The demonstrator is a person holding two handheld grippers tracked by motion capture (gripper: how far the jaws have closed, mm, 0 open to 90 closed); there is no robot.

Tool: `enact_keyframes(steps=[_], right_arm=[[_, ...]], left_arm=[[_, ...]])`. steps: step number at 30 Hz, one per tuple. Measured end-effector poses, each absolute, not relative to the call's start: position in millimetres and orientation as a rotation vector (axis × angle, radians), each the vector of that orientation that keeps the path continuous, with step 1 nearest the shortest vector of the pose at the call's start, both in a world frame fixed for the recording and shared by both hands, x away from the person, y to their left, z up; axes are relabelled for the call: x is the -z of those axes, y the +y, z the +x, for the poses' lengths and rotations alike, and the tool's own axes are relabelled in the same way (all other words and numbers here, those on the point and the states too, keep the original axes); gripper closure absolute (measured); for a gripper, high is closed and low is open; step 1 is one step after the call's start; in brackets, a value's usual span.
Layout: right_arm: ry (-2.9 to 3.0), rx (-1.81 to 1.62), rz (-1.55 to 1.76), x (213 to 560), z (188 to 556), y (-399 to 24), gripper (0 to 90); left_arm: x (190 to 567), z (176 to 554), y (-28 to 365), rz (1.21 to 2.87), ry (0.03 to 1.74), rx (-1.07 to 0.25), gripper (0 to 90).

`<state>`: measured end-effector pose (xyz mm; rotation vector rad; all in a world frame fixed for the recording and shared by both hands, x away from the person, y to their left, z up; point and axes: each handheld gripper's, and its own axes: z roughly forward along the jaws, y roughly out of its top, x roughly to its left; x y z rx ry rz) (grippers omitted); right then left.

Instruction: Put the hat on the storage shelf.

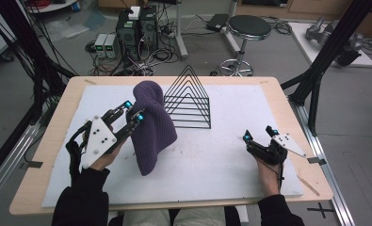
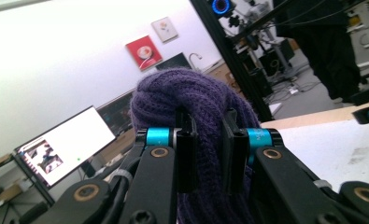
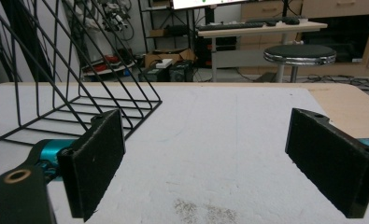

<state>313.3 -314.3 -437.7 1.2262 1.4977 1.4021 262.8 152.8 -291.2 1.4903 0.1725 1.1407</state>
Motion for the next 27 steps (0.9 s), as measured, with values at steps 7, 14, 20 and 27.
enact_keyframes(steps=[7,14,20,27], right_arm=[[1.514,-1.460,1.166,436.0,311.7,-310.9,11.2],[1.566,-1.625,1.091,430.2,311.7,-296.0,11.2],[1.640,-1.783,0.975,414.5,317.8,-278.8,11.2],[1.765,-1.857,0.794,402.4,323.2,-252.1,11.2]], left_arm=[[286.4,260.2,147.2,1.466,0.103,-1.078,79.2],[287.5,268.4,144.6,1.448,0.088,-1.007,79.2],[286.7,272.3,144.0,1.432,0.074,-0.932,79.2],[282.7,272.1,146.0,1.396,0.050,-0.855,79.3]])
